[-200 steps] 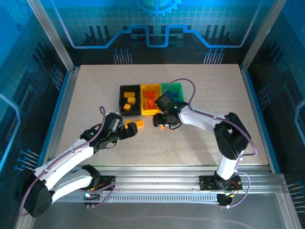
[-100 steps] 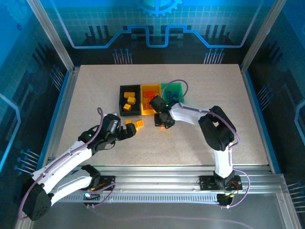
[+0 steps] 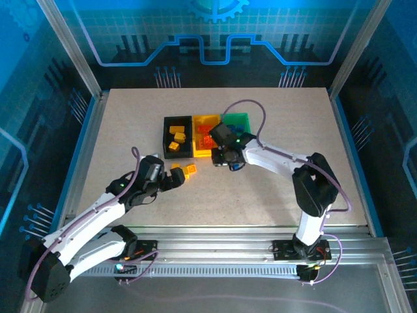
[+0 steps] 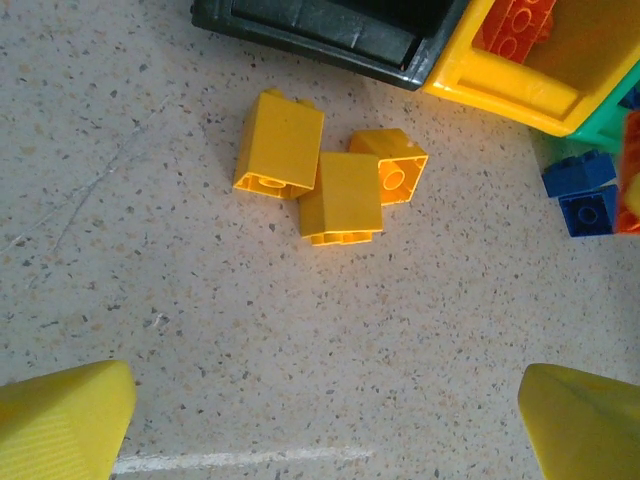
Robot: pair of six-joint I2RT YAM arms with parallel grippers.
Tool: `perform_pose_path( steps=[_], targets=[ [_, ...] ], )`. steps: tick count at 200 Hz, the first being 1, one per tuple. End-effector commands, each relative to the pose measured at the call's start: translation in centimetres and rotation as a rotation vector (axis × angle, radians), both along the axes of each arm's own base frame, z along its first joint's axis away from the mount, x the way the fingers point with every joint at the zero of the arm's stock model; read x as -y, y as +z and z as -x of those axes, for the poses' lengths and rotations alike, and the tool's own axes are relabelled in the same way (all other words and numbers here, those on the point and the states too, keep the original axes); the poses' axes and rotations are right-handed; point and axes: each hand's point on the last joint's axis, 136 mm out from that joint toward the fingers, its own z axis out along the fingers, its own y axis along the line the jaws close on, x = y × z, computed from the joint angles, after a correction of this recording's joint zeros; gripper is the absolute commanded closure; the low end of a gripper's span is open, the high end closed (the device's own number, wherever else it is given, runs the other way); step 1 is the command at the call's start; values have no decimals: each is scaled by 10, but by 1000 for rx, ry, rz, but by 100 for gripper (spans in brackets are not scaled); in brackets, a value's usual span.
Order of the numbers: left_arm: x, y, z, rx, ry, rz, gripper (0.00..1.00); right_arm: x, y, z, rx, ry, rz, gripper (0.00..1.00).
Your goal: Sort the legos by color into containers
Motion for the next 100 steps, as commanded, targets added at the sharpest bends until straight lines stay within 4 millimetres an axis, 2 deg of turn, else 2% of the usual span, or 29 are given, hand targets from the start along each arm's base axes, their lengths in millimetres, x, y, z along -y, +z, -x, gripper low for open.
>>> perform_pose_path(
  steps=[1, 44, 79, 91, 100],
  targets=[
    [-9, -4, 0, -3, 47, -10, 1, -12, 23, -30, 62, 25, -12, 79],
    [-10, -8, 1, -12, 50, -8, 1, -23, 22, -101, 80, -41, 22, 76],
    [-11, -12, -3, -29, 66, -2, 4, -29, 18, -137, 95, -85, 36, 70],
    [-11, -13, -8, -26, 71, 3, 4, -31, 20, -145, 105, -90, 25, 64],
    [-11, -13, -12, -21, 75, 11, 5, -36, 23, -149, 113, -78, 7, 53]
  ],
)
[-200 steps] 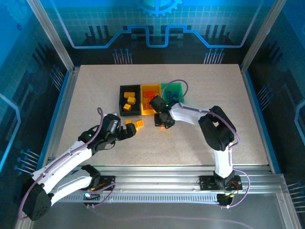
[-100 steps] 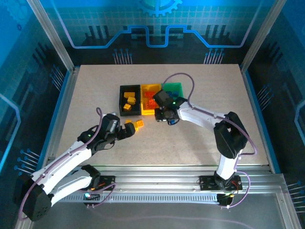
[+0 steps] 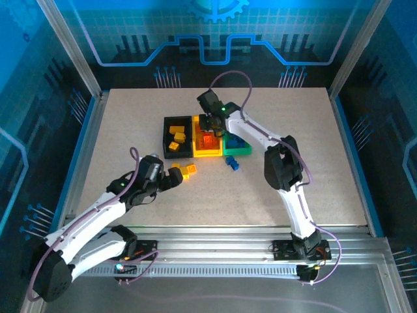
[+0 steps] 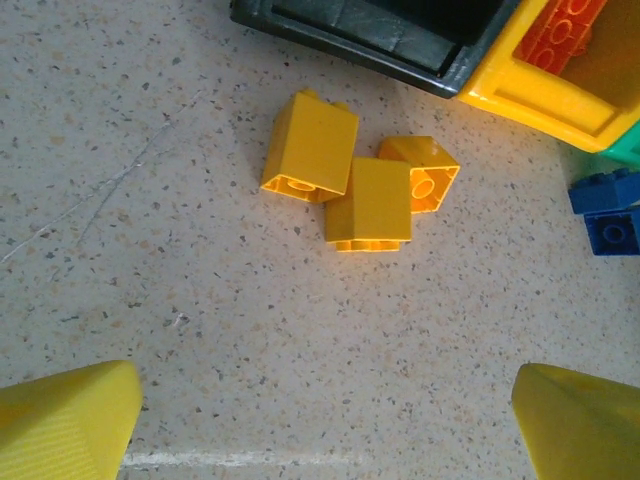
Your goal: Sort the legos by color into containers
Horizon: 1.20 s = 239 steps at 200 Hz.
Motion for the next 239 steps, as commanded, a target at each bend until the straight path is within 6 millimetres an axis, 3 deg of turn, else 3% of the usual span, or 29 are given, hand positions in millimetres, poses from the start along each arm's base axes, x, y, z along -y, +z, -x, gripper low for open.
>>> perform_pose_path(
  steps=[1, 10, 24, 43, 75, 120, 148, 182, 212, 228, 239],
  targets=[
    [-2, -3, -10, 8, 24, 11, 5, 0, 9, -7, 2, -2, 10, 52],
    [-1, -3, -14, 11, 29, 24, 5, -3, 15, -8, 11, 5, -3, 43],
    [0, -3, -24, 22, 38, 39, 7, -6, 29, -7, 37, 17, -29, 37],
    [1, -7, -36, 29, 49, 58, 14, -5, 49, 1, 71, 30, -50, 36],
    [0, -25, -58, 7, 75, 75, 29, -1, 68, 34, 101, 64, -116, 36],
    [1, -43, -90, 31, 77, 49, 26, 19, 72, 74, 108, 70, -160, 36],
    [-4, -59, -100, 7, 89, 1, 26, 30, 68, 92, 97, 63, -181, 36],
    [-10, -72, -100, -39, 106, -33, 42, 41, 63, 104, 94, 48, -179, 36],
    [-22, -82, -81, -95, 133, -82, 52, 50, 63, 108, 101, 31, -166, 36],
    [-30, -83, -70, -112, 142, -109, 55, 53, 63, 108, 103, 26, -170, 36],
    [-33, -85, -63, -120, 138, -121, 51, 54, 63, 108, 103, 20, -173, 36]
  ],
)
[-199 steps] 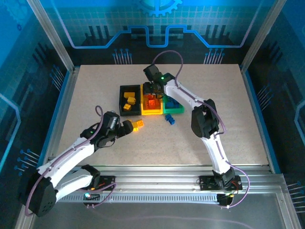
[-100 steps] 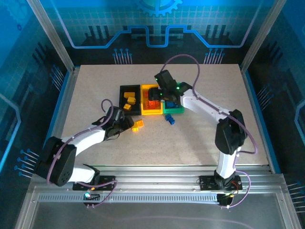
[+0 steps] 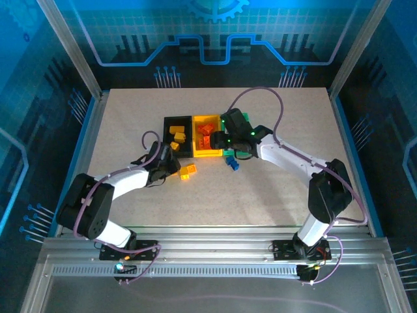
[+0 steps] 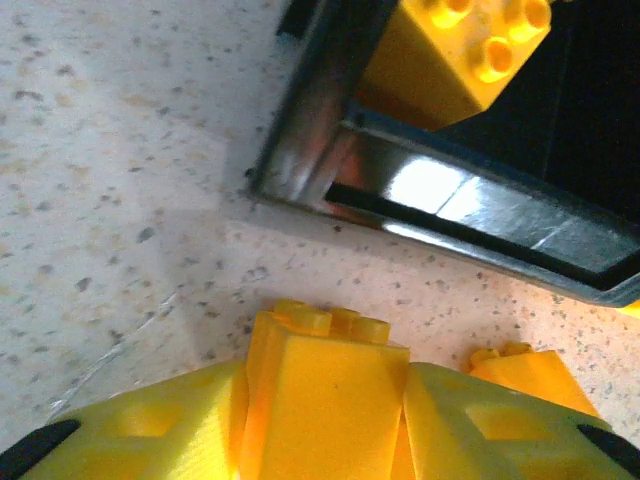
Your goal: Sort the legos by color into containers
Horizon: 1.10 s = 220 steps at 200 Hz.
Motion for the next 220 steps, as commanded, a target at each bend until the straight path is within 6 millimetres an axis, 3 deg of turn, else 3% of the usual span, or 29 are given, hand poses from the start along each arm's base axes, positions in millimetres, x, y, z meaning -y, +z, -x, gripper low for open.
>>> perform_pose_path(
  steps=[1, 14, 32, 68, 93, 124, 141, 160, 195, 220],
  targets=[
    [-22, -12, 28, -76, 25, -83, 51, 4, 18, -3, 50, -30, -37, 36],
    [-23, -14, 32, -83, 15, -87, 39, 4, 17, -4, 51, -32, -40, 36],
    [-22, -19, 32, -94, 0, -95, 37, 5, 15, -5, 44, -41, -40, 36],
    [-21, -18, 27, -91, -4, -100, 59, 12, 14, -4, 39, -59, -40, 36],
    [-16, 9, 25, -36, -19, -78, 67, 17, 15, -3, 39, -69, -44, 36],
    [-5, 72, 12, 84, -46, -62, 67, 26, 11, 0, 29, -91, -56, 36],
    [-3, 104, -6, 155, -41, -67, 67, 30, 7, 3, 21, -98, -55, 36],
    [1, 118, -35, 174, -35, -96, 67, 36, -1, 7, 3, -111, -46, 36],
    [8, 109, -98, 140, -17, -137, 67, 44, -12, 19, -36, -117, -42, 36],
    [10, 94, -130, 95, -15, -171, 67, 50, -15, 31, -49, -120, -47, 36]
  ],
)
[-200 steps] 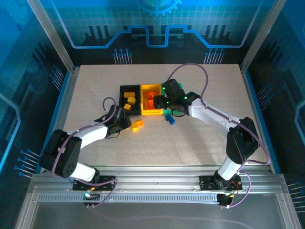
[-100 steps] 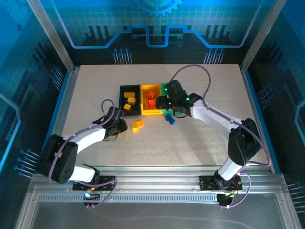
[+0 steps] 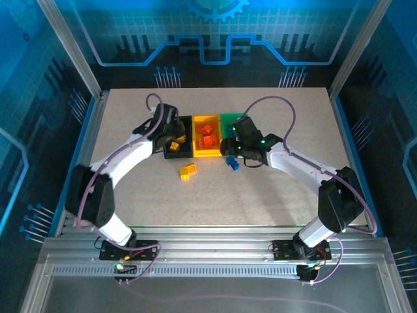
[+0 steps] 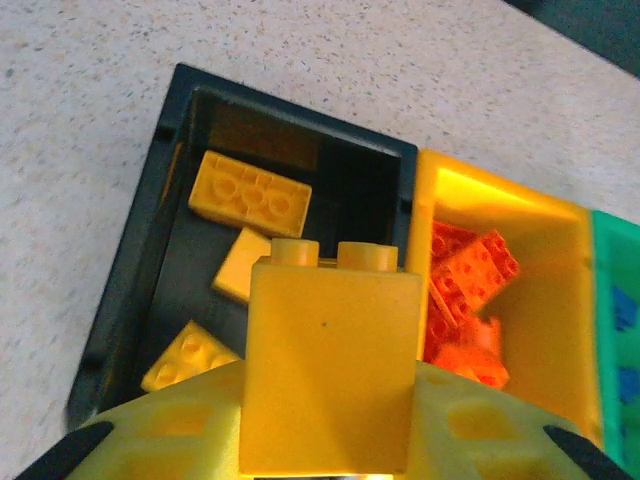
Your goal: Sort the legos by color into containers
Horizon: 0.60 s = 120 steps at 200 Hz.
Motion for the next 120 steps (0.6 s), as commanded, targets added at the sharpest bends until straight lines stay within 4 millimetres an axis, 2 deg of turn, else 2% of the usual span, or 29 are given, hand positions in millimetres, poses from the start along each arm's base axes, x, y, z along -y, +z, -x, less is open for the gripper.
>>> perform_pose_path(
  steps=[1, 14, 24, 43, 57, 77, 90, 99, 120],
  targets=[
    [-9, -21, -19, -72, 12, -83, 66, 10, 9, 9, 11, -27, -31, 36],
    [-9, -29, -29, -97, 14, -90, 66, 14, 9, 15, 11, -29, -34, 36],
    [-6, -32, -35, -107, 7, -90, 61, 15, 9, 18, 8, -30, -37, 36],
    [0, -32, -40, -126, -7, -77, 42, 16, 8, 23, 4, -27, -49, 35],
    [7, -22, -34, -109, -25, -51, 35, 17, 8, 24, 4, -30, -52, 35],
    [15, -6, -12, -67, -53, -31, 24, 18, 8, 24, 7, -31, -50, 35],
    [21, 1, 9, -56, -73, -11, 21, 17, 7, 23, 7, -30, -49, 35],
    [24, -2, 27, -62, -86, 1, 20, 17, 6, 23, 6, -29, -48, 35],
    [31, -22, 72, -104, -124, 30, 14, 16, 3, 21, 1, -28, -49, 35]
  ],
)
